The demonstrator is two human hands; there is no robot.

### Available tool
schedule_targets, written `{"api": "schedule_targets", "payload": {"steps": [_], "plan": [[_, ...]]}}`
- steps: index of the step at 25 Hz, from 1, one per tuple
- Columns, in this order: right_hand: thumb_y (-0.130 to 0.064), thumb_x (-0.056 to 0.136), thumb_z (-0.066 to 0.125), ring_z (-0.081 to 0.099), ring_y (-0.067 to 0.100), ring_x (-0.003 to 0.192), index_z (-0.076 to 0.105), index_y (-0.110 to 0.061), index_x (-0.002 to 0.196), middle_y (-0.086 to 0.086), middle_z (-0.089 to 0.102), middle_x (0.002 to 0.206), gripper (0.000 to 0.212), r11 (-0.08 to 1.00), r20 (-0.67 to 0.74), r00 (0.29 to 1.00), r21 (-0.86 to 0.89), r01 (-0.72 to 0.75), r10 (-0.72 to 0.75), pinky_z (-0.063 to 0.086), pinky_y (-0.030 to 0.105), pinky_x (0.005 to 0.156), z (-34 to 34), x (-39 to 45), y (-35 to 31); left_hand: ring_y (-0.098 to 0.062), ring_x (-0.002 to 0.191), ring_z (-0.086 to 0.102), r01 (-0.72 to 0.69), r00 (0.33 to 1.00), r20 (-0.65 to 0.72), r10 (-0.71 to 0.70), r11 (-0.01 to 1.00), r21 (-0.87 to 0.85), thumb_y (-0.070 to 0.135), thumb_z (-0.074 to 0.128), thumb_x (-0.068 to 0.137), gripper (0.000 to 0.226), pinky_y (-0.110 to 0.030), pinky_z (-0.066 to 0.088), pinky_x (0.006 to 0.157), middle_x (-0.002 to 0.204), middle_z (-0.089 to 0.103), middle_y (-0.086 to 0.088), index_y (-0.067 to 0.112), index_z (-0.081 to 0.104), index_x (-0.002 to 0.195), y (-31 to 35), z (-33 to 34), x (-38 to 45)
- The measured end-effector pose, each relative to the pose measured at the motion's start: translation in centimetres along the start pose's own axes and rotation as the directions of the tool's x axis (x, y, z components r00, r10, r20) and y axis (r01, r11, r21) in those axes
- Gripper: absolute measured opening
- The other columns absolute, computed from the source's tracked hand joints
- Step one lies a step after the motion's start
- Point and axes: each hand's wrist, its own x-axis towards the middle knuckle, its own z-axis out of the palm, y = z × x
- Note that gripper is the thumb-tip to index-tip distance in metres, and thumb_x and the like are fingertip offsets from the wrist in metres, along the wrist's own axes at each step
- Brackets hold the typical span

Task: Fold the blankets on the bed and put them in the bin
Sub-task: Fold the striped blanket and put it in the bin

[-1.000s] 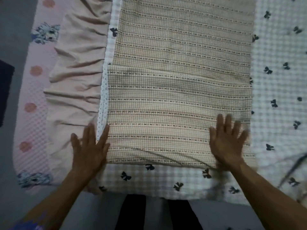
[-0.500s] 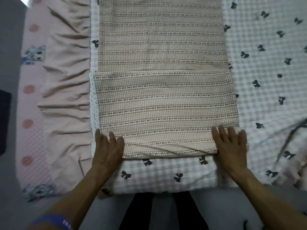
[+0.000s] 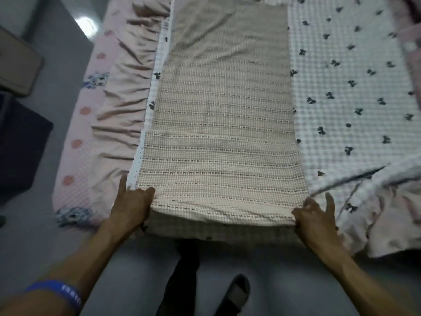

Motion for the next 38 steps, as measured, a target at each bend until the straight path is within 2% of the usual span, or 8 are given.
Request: {"api": "schedule_targets", "payload": {"steps": [5,8,13,19,28,32,34,38], "plan": [[-0.009,0.035,0.082,0.064,0.03,0.073,0.054,-0.028,0.051,-0.004,0.045,0.052,0.038,0.992,0.171,0.981,0.105,0.075,-0.092,0.028,0.067,0.104,-3.8,-10.8,0.7,-0.032,0.067,0.068,-0.032,0.991,0.128,0.034,0.999,-0.015,0.009,0.08,0.047,0.03,-0.073,0.038,0.09,0.062,0.067,-0.001,0.024,0.062,0.064,2.6,-5.1,-12.3],[-0.022,0.051,0.077,0.064,0.028,0.085,0.06,-0.031,0.06,-0.006,0.042,0.056,0.021,0.99,0.108,0.994,0.138,0.014,-0.029,0.027,0.06,0.105,-8.7,-9.4,2.4,-0.032,0.1,0.063,0.057,0.987,0.152,-0.045,0.996,-0.072,0.017,0.062,0.076,0.01,-0.058,0.007,0.117,0.089,0.07,-0.003,0.024,0.06,0.083,2.1,-9.5,-11.8],[-0.026,0.066,0.072,0.06,0.03,0.093,0.062,-0.029,0.069,-0.005,0.06,0.07,0.011,0.974,-0.041,0.986,0.167,-0.155,0.164,0.023,0.057,0.105,-16.1,-0.5,5.6,-0.017,0.092,0.065,0.066,0.997,-0.03,-0.068,0.996,-0.068,0.035,0.062,0.076,0.013,-0.044,0.005,0.116,0.087,0.07,0.004,0.026,0.067,0.085,-2.3,-15.1,-3.7],[-0.03,0.076,0.065,0.058,0.035,0.092,0.058,-0.022,0.074,-0.001,0.058,0.07,0.011,0.913,-0.142,0.935,0.302,-0.273,0.326,0.023,0.056,0.104,-20.5,13.6,8.0,-0.028,0.097,0.062,0.106,0.983,-0.131,-0.13,0.978,-0.178,0.025,0.068,0.072,0.012,-0.044,0.022,0.106,0.092,0.07,-0.007,0.02,0.058,0.077,-5.9,-20.9,11.0],[-0.035,0.076,0.062,0.055,0.032,0.082,0.052,-0.019,0.065,0.0,0.054,0.063,0.022,0.876,0.039,0.941,0.353,-0.327,0.336,0.026,0.051,0.101,-10.7,33.8,8.7,-0.032,0.091,0.062,0.143,0.99,0.003,-0.144,0.985,-0.099,0.036,0.067,0.075,0.023,-0.035,0.046,0.076,0.1,0.067,-0.012,0.016,0.06,0.084,-6.7,-12.4,32.4],[-0.035,0.09,0.059,0.049,0.041,0.117,0.057,-0.015,0.119,0.015,0.061,0.116,0.036,0.897,0.008,0.936,0.283,-0.341,0.353,0.023,0.061,0.107,-6.6,38.2,7.9,-0.041,0.109,0.055,0.168,0.955,-0.223,-0.193,0.977,-0.128,0.041,0.058,0.088,0.042,-0.062,0.03,0.106,0.119,0.059,-0.02,0.011,0.056,0.118,-6.9,-8.6,37.1],[-0.031,0.095,0.052,0.041,0.041,0.131,0.042,-0.014,0.141,0.016,0.04,0.148,0.051,0.946,-0.18,0.948,0.243,-0.215,0.261,0.025,0.062,0.107,-5.1,37.0,4.6,-0.039,0.116,0.053,-0.032,0.935,-0.354,-0.02,0.99,-0.139,0.039,0.048,0.094,0.041,-0.067,0.019,0.109,0.13,0.056,-0.017,0.014,0.053,0.126,-4.0,-6.1,35.3],[-0.023,0.082,0.061,0.038,0.041,0.136,0.038,-0.015,0.147,0.014,0.03,0.157,0.07,0.975,-0.148,0.982,0.171,0.14,-0.115,0.026,0.062,0.108,-0.8,27.4,-2.3,-0.036,0.134,0.042,-0.252,0.951,-0.201,0.234,0.965,-0.072,0.042,0.037,0.091,0.055,-0.064,0.002,0.111,0.148,0.043,-0.014,0.018,0.05,0.139,3.4,-0.1,24.8]]}}
